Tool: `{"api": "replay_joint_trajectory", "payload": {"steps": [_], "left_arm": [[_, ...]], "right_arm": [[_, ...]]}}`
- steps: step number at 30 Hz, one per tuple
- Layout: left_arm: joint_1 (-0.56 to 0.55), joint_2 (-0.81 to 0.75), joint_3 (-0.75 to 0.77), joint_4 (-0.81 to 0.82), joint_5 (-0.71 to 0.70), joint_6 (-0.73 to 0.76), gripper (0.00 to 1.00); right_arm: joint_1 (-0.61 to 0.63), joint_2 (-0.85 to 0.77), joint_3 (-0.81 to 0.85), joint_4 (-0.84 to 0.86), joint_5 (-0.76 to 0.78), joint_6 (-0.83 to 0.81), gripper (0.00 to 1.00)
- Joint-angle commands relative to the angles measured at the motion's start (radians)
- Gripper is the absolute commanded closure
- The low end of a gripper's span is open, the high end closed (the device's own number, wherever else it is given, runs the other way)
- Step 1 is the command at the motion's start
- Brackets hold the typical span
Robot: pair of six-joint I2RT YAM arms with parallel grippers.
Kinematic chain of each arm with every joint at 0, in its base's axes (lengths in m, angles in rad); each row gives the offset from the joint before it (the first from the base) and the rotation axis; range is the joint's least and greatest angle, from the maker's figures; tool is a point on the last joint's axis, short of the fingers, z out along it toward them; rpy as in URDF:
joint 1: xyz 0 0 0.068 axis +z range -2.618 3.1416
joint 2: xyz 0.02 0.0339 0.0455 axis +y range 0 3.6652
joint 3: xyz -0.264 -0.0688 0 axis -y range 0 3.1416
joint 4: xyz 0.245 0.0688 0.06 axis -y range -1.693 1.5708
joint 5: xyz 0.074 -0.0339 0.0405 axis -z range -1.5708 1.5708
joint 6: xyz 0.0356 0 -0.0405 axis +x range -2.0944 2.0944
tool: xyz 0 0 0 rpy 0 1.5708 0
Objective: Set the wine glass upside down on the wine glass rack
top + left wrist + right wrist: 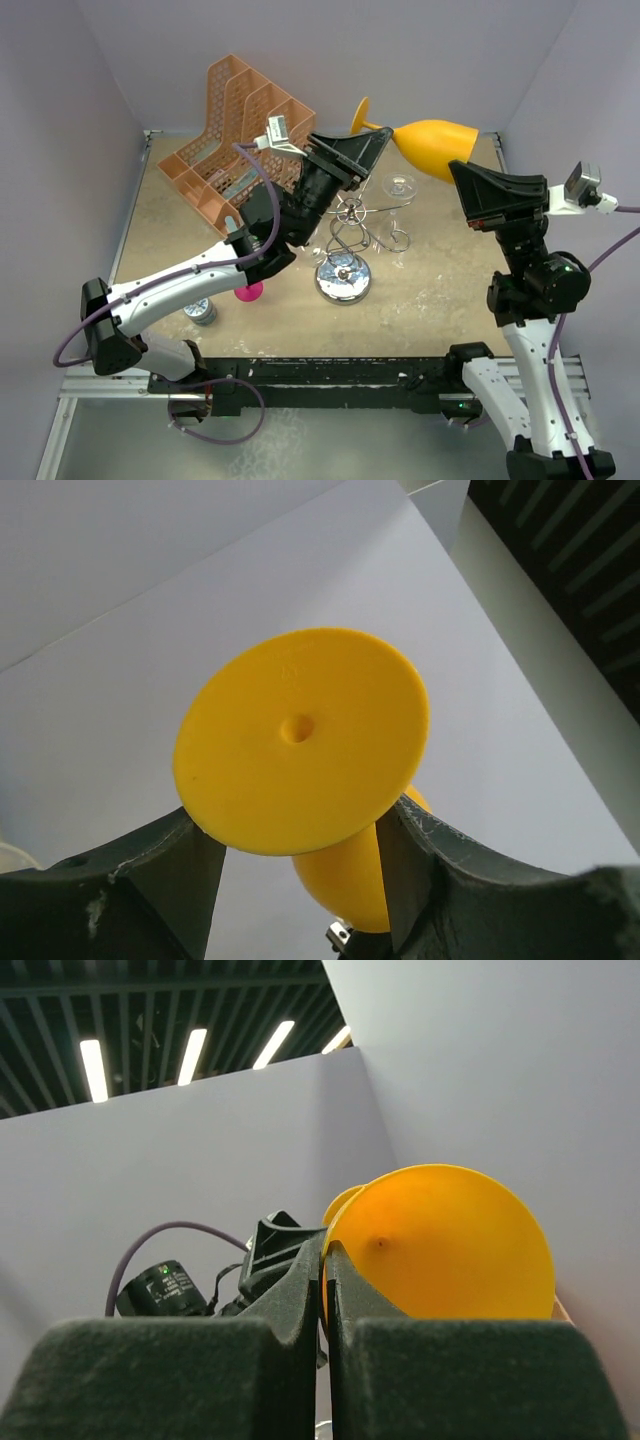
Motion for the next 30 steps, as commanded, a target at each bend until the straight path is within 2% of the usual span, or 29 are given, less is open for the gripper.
{"api": "replay_joint_trajectory", "payload": {"steps": [1, 4, 14, 23, 30], "left_arm": [[0.003, -0.003, 0.001, 0.141, -0.04, -0.069, 0.44], [0.004, -0.001, -0.006, 0.158, -0.075, -0.084, 0.46], [0.002, 0.02, -0.056, 0.305, -0.119, -0.148, 0.67], [0.002, 0.066, -0.004, 0.301, -0.101, -0.126, 0.67], [0.002, 0.063, -0.01, 0.32, -0.118, -0.086, 0.94]], "right_arm": [[-0.003, 0.009, -0.015, 0.108, -0.077, 0.038, 1.0], [-0.004, 0.013, -0.021, 0.123, -0.108, 0.044, 1.0], [-0.004, 0.019, -0.044, 0.216, -0.275, 0.063, 1.0], [-0.002, 0.042, -0.03, 0.214, -0.347, 0.07, 1.0], [-0.002, 0.032, -0.025, 0.196, -0.355, 0.06, 1.0]]}}
